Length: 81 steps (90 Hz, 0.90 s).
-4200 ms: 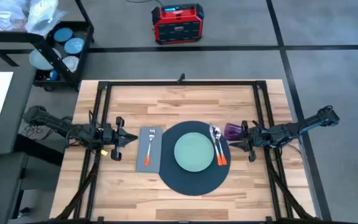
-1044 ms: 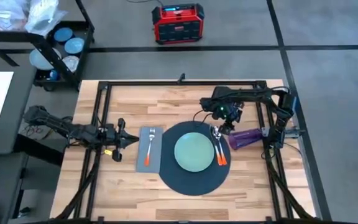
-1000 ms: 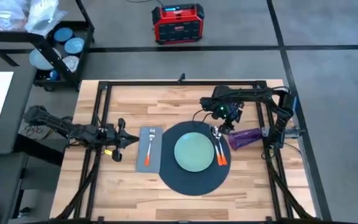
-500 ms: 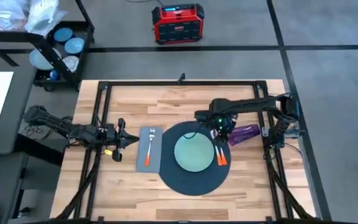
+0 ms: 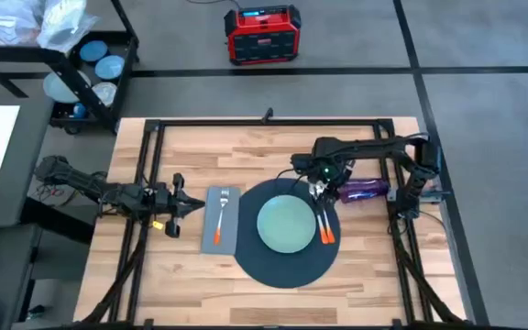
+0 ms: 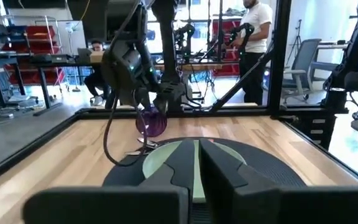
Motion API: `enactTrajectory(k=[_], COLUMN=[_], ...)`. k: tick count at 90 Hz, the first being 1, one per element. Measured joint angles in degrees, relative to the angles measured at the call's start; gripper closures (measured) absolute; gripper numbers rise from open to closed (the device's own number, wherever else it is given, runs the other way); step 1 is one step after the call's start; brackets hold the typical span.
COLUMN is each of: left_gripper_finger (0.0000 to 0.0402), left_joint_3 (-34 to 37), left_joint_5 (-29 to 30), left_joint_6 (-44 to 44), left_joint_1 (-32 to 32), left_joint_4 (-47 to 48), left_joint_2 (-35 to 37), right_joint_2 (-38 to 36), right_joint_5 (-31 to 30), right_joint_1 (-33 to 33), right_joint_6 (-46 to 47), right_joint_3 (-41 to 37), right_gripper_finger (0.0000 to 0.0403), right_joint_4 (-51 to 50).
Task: Set table place
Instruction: Move the purple glass to the right side of the blue placemat
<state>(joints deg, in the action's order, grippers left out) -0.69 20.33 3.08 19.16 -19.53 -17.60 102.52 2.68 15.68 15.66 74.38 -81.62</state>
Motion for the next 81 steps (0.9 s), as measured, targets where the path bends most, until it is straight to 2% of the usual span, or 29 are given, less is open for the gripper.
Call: enactTrajectory(k=[17,30,68,81], left_gripper_finger=[0.0393,0.0393,0.0393,0.0393], left_joint_3=[0.0,0.0,0.0,0.0], left_joint_5=[0.1,0.1,0.1,-0.1], left_joint_6=[2.3,2.9,1.9,1.4], left_joint_1=[0.0,0.0,0.0,0.0], left_joint_4=[-1.4,-1.4,-0.9,-0.9], left_joint_2=[0.0,0.0,0.0,0.0], right_joint_2=[0.0,0.0,0.0,-0.3], right_joint_5=[-0.2,-6.5,-5.6,-5.7], right_joint_1=[0.7,0.1,1.9,1.4], right_joint_6=[0.7,-0.8,3.0,7.2], right_joint_3=[4.2,4.2,-9.9,-14.8], right_gripper_finger=[0.0194,0.0194,0.0194,0.0215], right_joint_4=[0.6,0.5,2.9,6.0])
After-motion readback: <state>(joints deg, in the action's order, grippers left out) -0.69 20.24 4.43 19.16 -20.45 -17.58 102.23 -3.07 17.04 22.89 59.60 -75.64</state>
